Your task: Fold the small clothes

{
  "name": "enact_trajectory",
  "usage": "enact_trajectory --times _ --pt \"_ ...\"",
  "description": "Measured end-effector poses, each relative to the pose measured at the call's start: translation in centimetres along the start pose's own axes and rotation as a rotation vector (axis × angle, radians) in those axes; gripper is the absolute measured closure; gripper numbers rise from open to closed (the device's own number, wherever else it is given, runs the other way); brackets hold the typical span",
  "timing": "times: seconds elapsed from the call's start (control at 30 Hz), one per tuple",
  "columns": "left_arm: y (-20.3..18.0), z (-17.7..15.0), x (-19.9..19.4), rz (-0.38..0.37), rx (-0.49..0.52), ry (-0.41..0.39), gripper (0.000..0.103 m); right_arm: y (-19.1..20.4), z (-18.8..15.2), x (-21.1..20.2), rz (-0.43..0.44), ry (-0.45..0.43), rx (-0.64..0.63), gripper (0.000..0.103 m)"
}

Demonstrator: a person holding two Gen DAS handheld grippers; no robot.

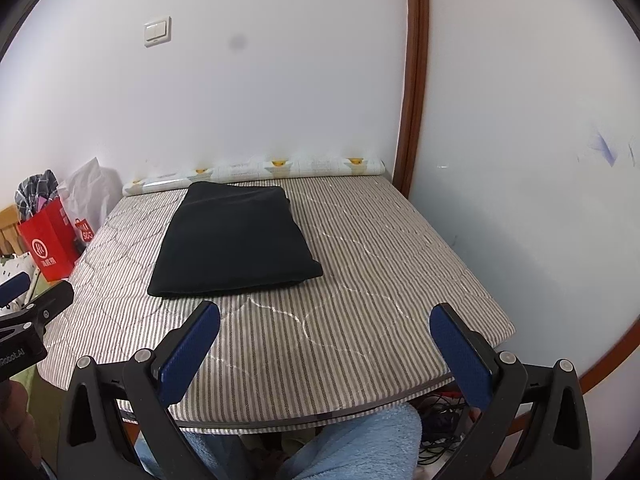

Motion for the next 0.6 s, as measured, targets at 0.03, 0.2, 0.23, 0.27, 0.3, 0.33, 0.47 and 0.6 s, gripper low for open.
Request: enact_trajectory --times 0.03,0.2,0.23,0.27,0.3,0.33,0.47,0.6 --pt "0.0 -0.01 0.0 -0.001 0.0 0.0 0.002 0.03 -0.01 -0.02 0.0 0.001 0.002 0.0" --pt "-0.03 -0.05 0.02 0.001 0.0 0.001 0.002 -0.01 0.0 -0.12 0.009 0.0 0.002 0.0" --pt "0.01 -0.05 0.04 0.0 0.0 0.001 0.002 -0.02 -0.01 -0.11 0.005 0.001 0.002 0.0" --pt "0.01 -0.1 0.01 -0.001 0.0 0.002 0.002 -0.05 -0.01 -0.11 0.003 0.001 0.001 0.0" --pt "-0.02 -0.14 -0.03 -0.001 -0.001 0.002 0.002 0.02 -0.05 -0.1 0.001 0.002 0.001 0.0" --pt "-0.03 -0.18 -0.07 -0.001 -0.001 0.003 0.002 0.03 -0.07 -0.11 0.001 0.002 0.0 0.0" --pt "0.01 -0.23 -0.13 0.0 -0.002 0.003 0.002 -0.01 -0.07 -0.13 0.0 0.002 0.0 0.0" --pt "0.08 -0.24 -0.17 -0.001 -0.003 0.004 0.002 0.14 -0.01 -0.3 -0.004 -0.001 -0.004 0.0"
Point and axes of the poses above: each gripper's, at about its wrist camera, not at the fingertips, and x roughly the way its jaws point, y to its left, z to its top, the point moved 5 cm from there along x, roughly the way its jaws point, and after that the axes turned 14 degrees about z, right-handed, at the moved point
